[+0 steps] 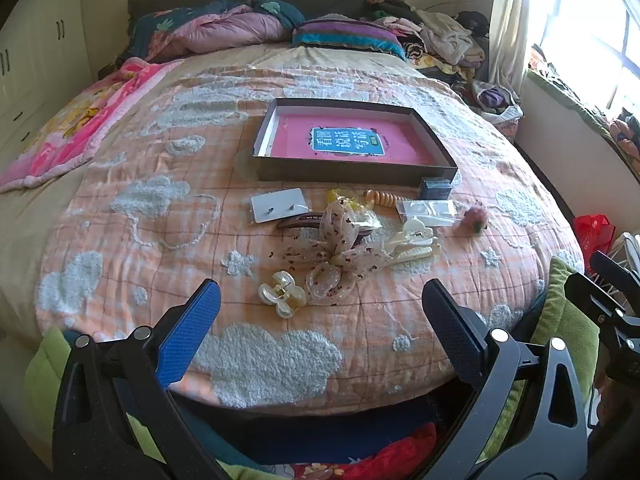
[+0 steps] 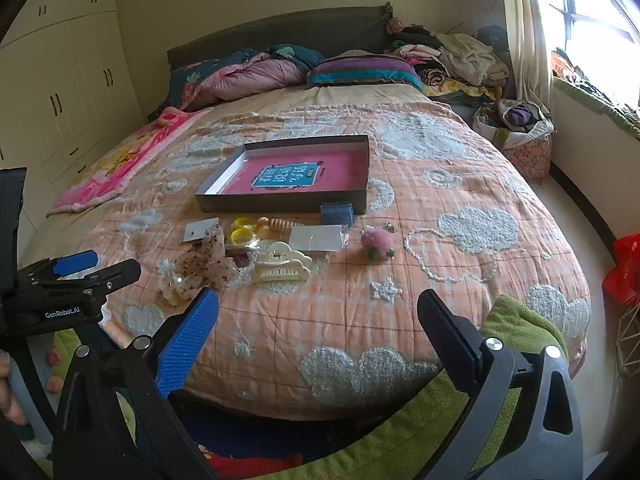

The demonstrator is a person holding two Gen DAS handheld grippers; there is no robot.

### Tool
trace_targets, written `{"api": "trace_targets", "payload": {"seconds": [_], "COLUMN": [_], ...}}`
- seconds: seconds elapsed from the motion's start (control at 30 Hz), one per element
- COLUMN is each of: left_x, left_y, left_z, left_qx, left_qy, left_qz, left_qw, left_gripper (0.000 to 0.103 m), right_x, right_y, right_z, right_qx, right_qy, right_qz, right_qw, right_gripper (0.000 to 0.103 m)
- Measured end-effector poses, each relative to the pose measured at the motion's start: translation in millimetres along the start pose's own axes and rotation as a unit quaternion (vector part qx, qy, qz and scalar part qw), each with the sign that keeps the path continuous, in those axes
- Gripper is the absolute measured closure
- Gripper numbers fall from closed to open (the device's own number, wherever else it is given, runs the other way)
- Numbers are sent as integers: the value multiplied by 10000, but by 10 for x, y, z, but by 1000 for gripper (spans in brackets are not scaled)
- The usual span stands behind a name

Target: Organize jewelry

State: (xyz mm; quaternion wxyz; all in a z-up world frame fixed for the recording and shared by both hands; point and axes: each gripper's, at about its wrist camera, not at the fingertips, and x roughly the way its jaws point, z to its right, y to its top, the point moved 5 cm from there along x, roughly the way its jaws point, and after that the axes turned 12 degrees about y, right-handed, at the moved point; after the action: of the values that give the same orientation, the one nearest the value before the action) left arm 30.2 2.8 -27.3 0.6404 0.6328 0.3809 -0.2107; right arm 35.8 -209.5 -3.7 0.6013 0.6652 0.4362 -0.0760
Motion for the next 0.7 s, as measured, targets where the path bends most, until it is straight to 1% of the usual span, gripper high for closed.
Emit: {"api": "trace_targets", "payload": {"seconds": [0.3,0.7], "left_x": [-95,-111], "left_y": [67,59], "left_z": [38,53], "left_qx": [70,74], "left_qy": [-3,-14], "left_qz": [54,87], "left_qw": [10000,9999], "left_gripper": [9,9], "right_x": [0,-22], "right_y": [4,27], "right_z": [-9,-60], "right_qx": [-1,-11], "right_qy": [-1,21], "right_qz": [-5,22], "right_qw": [10000,10000], "right_gripper": [4,4]}}
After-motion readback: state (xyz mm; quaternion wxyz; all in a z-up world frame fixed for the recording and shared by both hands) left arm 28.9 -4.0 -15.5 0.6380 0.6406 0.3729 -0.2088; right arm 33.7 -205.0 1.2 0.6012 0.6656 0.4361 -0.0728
